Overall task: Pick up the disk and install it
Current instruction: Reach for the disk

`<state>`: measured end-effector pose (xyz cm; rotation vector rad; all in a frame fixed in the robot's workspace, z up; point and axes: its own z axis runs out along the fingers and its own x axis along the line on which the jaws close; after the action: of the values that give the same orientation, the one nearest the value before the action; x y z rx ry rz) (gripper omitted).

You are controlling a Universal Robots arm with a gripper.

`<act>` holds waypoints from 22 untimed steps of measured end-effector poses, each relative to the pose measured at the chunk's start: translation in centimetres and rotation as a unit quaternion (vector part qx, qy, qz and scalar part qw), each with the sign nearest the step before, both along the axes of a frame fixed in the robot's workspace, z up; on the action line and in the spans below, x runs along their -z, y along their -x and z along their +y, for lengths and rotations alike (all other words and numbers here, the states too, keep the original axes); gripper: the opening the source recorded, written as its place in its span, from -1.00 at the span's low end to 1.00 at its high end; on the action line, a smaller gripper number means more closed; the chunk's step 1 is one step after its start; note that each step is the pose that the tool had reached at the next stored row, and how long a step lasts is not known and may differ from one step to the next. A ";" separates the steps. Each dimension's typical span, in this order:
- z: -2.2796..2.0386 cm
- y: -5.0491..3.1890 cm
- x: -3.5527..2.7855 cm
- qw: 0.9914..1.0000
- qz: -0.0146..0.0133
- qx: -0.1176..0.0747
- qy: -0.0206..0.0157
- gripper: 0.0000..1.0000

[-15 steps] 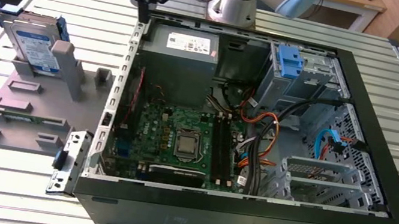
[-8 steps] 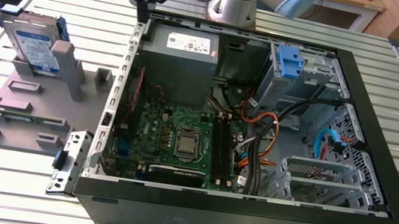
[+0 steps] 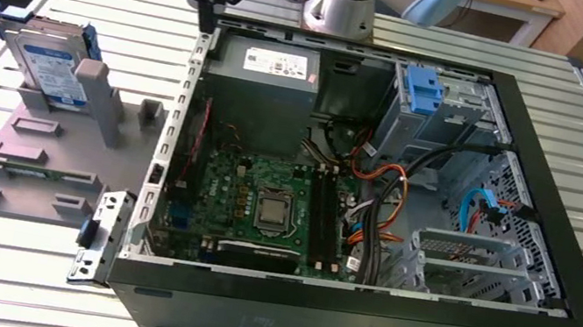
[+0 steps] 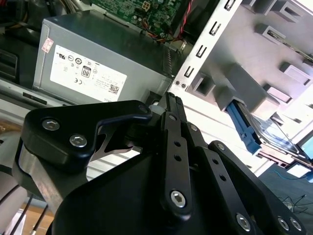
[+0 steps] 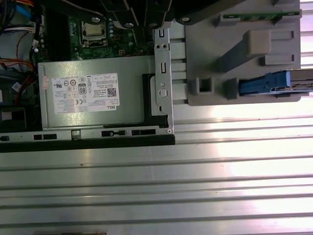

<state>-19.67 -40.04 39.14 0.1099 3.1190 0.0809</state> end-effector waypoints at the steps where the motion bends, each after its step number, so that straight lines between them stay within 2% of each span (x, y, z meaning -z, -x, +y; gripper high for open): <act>1: 0.00 0.02 0.00 1.000 0.000 0.000 0.000 -0.79; 22: 0.00 0.54 0.00 1.000 0.000 0.000 0.000 -0.79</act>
<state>-20.22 -40.04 39.14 0.1099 3.1191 0.0809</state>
